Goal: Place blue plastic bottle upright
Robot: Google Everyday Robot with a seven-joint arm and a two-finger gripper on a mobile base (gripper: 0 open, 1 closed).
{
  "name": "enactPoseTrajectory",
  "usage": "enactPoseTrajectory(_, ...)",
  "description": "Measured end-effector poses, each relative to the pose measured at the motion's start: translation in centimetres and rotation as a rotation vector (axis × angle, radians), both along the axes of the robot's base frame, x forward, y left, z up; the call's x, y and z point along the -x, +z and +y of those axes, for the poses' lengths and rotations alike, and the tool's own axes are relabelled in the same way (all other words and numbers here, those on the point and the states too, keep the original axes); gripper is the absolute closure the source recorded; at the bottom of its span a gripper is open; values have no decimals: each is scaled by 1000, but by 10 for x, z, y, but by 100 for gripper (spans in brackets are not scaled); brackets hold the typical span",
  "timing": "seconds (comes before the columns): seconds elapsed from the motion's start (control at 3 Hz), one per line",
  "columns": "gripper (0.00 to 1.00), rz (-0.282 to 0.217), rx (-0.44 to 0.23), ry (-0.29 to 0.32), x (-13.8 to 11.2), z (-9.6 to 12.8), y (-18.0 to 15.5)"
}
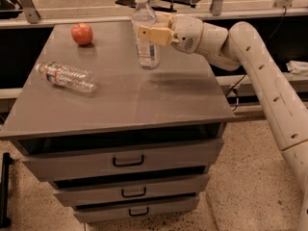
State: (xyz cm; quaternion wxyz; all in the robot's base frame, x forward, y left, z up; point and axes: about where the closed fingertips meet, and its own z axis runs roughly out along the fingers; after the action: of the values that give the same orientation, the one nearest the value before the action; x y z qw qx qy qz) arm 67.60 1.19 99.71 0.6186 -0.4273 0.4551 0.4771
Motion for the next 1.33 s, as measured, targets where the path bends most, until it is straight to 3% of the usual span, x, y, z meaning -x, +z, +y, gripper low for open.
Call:
enactPoseTrajectory(0.33, 100, 5, -29, 17, 4, -2, -14)
enactPoseTrajectory(1.33, 35, 32, -68, 53, 5, -8, -33)
